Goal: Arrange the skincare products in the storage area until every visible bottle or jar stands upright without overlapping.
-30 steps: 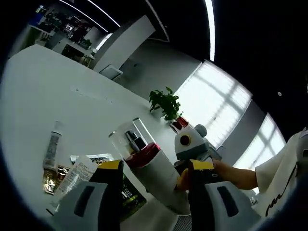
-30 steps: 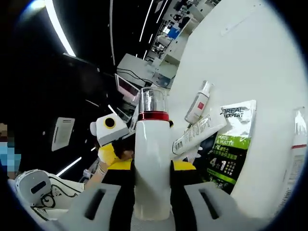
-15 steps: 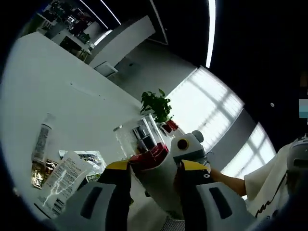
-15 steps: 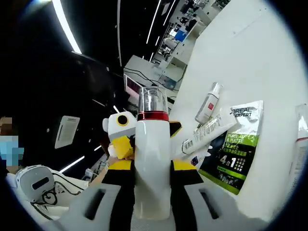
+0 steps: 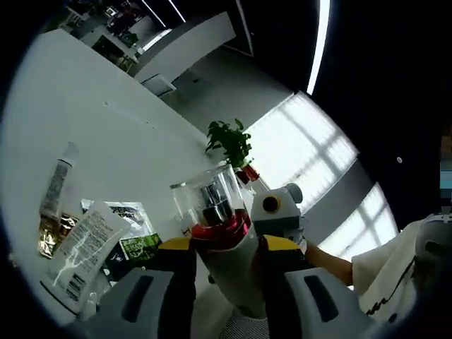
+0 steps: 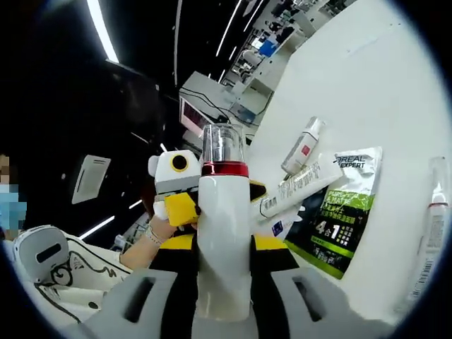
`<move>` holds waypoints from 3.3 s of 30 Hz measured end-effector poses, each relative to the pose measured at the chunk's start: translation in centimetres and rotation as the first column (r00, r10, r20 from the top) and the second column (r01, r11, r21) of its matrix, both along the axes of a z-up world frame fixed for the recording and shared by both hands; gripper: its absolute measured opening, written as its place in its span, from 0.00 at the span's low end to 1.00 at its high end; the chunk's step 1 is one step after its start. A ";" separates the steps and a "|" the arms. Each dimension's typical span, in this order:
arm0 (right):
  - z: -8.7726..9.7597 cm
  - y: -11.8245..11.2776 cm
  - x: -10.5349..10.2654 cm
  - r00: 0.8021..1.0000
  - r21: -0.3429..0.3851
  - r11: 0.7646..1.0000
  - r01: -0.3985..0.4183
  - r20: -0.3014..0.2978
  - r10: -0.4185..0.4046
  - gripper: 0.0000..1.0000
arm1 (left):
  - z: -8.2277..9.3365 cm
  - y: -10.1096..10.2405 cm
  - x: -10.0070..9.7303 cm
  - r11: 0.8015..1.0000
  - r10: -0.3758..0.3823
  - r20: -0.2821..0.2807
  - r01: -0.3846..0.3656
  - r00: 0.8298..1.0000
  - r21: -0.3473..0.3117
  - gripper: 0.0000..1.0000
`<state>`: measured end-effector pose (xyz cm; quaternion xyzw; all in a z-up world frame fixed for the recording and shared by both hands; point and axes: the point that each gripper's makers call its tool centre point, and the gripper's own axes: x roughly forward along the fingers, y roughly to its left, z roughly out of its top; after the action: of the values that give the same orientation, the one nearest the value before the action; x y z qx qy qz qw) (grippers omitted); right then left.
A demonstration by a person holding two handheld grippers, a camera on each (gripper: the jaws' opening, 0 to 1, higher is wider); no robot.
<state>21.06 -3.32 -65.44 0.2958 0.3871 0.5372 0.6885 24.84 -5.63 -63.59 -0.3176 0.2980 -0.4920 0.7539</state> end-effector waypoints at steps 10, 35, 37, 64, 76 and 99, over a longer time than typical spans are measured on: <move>-1.4 -0.3 -0.4 0.998 -0.065 0.997 -0.032 0.048 0.035 0.27 | -1.0 -0.1 -0.5 0.998 -0.017 0.009 0.017 1.000 0.054 0.28; -6.3 -0.6 -2.1 0.914 -0.356 0.911 -0.209 0.260 0.312 0.28 | -4.2 -0.8 -3.0 0.926 -0.175 0.076 0.138 0.982 0.351 0.26; -6.7 -0.8 -2.0 0.896 -0.396 0.893 -0.214 0.285 0.341 0.29 | -4.4 -0.8 -3.1 0.911 -0.191 0.094 0.140 0.977 0.389 0.26; -6.4 -1.6 -1.6 0.740 -0.571 0.799 -0.188 0.453 0.497 0.29 | -3.3 -1.7 -3.4 0.779 -0.330 0.258 0.108 0.908 0.618 0.27; -6.5 -1.6 -0.2 0.677 -0.587 0.791 -0.173 0.512 0.528 0.28 | -3.1 -1.7 -2.7 0.732 -0.360 0.305 0.065 0.882 0.678 0.26; -6.4 -1.2 2.9 0.640 -0.620 0.775 -0.122 0.548 0.539 0.28 | -3.0 -1.5 0.7 0.714 -0.358 0.347 0.014 0.867 0.700 0.26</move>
<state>23.93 -4.50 -71.87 -0.2116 0.2779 0.6008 0.7191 25.58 -7.17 -66.61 0.1369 0.3004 -0.4853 0.8096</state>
